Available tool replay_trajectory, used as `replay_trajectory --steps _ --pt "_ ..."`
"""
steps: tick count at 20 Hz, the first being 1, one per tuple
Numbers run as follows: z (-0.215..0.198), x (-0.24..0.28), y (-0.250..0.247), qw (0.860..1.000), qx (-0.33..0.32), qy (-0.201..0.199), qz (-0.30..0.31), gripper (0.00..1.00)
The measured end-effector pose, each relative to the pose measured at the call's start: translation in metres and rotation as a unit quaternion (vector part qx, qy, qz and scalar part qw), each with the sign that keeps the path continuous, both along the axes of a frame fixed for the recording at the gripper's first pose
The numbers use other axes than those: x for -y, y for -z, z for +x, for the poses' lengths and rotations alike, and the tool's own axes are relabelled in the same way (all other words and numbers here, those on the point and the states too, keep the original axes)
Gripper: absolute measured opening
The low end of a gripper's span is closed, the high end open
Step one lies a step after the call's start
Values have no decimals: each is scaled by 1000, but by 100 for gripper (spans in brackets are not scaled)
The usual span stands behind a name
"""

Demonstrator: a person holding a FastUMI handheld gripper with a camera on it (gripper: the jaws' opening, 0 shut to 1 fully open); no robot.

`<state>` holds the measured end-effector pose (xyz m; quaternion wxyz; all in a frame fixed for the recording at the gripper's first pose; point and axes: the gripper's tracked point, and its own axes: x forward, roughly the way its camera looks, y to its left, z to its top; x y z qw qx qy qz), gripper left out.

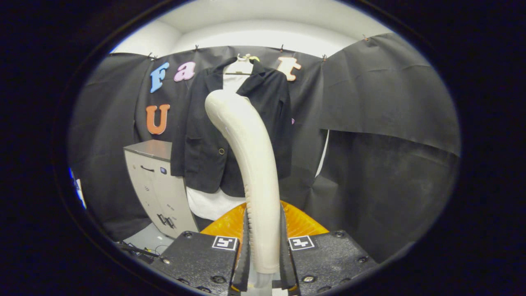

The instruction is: Iron the clothes twice with a garment steamer, once on the left side and once on the right side.

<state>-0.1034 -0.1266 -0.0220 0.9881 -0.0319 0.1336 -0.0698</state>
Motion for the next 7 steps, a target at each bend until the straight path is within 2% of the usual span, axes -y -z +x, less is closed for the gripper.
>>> replay_trajectory --steps 3,7 --pt "0 -1 0 1000 2 -23 9 32" --pt "4 -6 -7 1000 17 -11 18 32"
